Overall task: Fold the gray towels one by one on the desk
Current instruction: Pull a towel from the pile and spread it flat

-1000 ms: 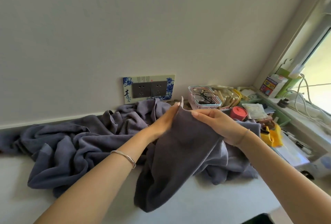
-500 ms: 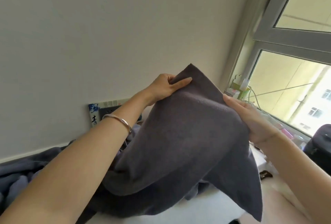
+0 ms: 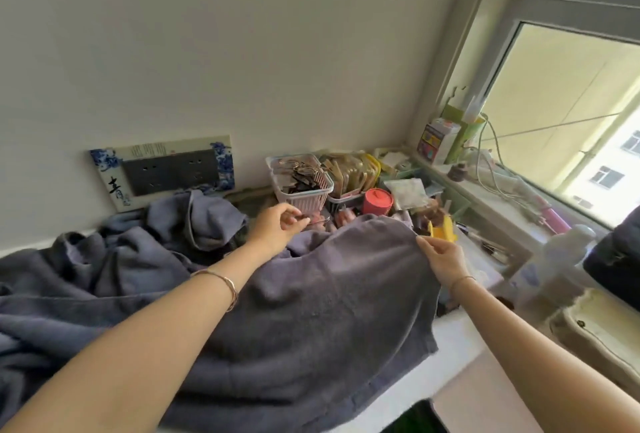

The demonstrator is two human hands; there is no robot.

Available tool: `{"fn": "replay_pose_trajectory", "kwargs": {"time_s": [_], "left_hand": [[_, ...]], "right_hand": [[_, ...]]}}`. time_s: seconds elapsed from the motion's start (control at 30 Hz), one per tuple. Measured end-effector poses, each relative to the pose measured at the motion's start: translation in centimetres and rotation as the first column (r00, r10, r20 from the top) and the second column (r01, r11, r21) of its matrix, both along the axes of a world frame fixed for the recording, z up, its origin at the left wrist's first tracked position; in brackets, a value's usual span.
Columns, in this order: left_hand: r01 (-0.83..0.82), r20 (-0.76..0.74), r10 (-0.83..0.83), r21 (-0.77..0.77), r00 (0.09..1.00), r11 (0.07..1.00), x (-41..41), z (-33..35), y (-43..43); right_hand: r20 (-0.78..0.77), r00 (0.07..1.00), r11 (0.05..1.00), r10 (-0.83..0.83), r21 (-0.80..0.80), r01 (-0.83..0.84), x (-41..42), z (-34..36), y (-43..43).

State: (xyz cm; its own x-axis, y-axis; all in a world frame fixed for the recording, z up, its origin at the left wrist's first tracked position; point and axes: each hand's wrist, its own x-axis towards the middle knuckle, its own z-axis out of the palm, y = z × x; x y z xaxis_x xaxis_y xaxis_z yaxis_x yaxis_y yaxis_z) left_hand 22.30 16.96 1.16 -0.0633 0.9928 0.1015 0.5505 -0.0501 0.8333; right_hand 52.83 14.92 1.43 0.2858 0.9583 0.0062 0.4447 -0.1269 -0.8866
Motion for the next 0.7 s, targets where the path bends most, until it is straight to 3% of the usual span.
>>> {"fn": "replay_pose_trajectory", "kwargs": {"time_s": [0.1, 0.17, 0.27, 0.33, 0.4, 0.47, 0.57, 0.7], "left_hand": [[0.001, -0.061, -0.002, -0.017, 0.998, 1.0, -1.7, -3.2, -2.0], [0.01, -0.118, -0.012, -0.018, 0.993, 1.0, -3.0, -4.7, -3.3], [-0.066, -0.218, 0.072, 0.035, 0.973, 0.997, -5.6, -6.3, -5.6], [-0.14, -0.31, 0.164, 0.098, 0.936, 0.985, -7.7, -7.1, -7.4], [-0.201, -0.436, 0.208, 0.064, 0.875, 0.978, -9.7, -8.3, -9.7], [-0.236, -0.556, 0.175, -0.04, 0.812, 0.971, -11.3, -9.8, -11.7], [-0.279, -0.633, 0.159, -0.093, 0.758, 0.956, -13.2, -12.0, -13.5], [-0.281, -0.642, 0.174, -0.068, 0.747, 0.957, -14.7, -13.9, -14.5]], "right_hand": [[0.221, 0.974, 0.997, -0.038, -0.051, 0.051, 0.9, -2.0, 0.7], [0.392, 0.914, 0.995, -0.101, 0.035, 0.095, 0.1, -2.0, 0.9], [0.472, 0.88, 0.954, -0.047, 0.283, -0.1, -4.1, -1.4, 0.5], [0.523, 0.848, 0.897, 0.084, 0.331, -0.293, -8.0, -1.7, -0.5], [0.595, 0.768, 0.852, 0.237, 0.253, -0.459, -12.3, -3.3, -1.9], [0.697, 0.623, 0.802, 0.354, 0.116, -0.586, -15.3, -5.6, -2.9], [0.805, 0.433, 0.8, 0.405, -0.083, -0.595, -15.6, -9.6, -2.1], [0.817, 0.432, 0.865, 0.382, -0.152, -0.478, -13.9, -12.4, 0.4]]}}
